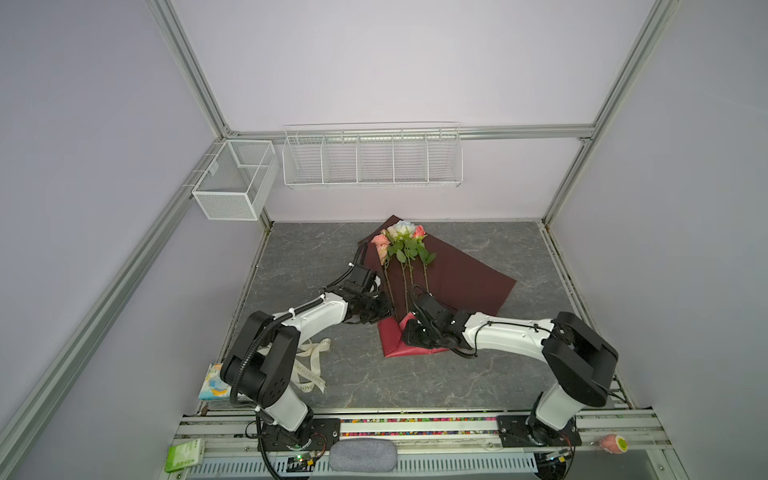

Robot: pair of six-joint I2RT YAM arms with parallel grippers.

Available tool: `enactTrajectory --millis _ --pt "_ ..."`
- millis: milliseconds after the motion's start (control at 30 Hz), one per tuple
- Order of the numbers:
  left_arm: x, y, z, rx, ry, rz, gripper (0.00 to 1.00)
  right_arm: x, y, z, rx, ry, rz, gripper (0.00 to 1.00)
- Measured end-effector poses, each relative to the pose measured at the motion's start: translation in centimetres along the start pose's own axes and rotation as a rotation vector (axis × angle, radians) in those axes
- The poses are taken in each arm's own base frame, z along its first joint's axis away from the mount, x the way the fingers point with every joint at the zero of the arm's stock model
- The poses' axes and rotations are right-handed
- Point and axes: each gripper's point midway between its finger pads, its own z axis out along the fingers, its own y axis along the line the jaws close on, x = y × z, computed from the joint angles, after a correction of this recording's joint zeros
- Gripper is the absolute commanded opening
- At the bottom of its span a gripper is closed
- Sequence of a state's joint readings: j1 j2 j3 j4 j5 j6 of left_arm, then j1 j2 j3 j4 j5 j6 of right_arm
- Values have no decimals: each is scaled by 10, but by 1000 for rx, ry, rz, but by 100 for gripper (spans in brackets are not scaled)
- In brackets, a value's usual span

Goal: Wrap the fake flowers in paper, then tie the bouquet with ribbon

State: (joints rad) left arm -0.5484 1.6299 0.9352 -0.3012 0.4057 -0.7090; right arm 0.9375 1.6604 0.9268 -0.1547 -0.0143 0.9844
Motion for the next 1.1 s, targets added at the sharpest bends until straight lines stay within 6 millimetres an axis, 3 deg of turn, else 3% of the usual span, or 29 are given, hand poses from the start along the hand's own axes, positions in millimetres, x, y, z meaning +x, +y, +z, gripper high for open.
enactTrajectory --millis 133,300,533,700,833,967,1100 --pt "3 -1 5 14 18 14 54 1 -6 -10 -37 -49 9 47" --pt "0 -10 7 34 27 54 56 1 0 -12 -88 -83 -5 56" --pt "-4 -16 6 47 21 78 57 -5 21 -15 -151 -121 -31 59" --pt "-4 -16 6 50 24 79 58 -14 21 -5 -140 -145 -19 48" --pt "-4 -16 6 49 25 80 60 -18 9 8 -105 -146 0 38" --pt "-2 -17 2 44 27 87 65 -24 5 9 -94 -159 22 36" --pt "-2 -27 -21 52 -4 115 77 -29 1 9 -88 -167 56 39"
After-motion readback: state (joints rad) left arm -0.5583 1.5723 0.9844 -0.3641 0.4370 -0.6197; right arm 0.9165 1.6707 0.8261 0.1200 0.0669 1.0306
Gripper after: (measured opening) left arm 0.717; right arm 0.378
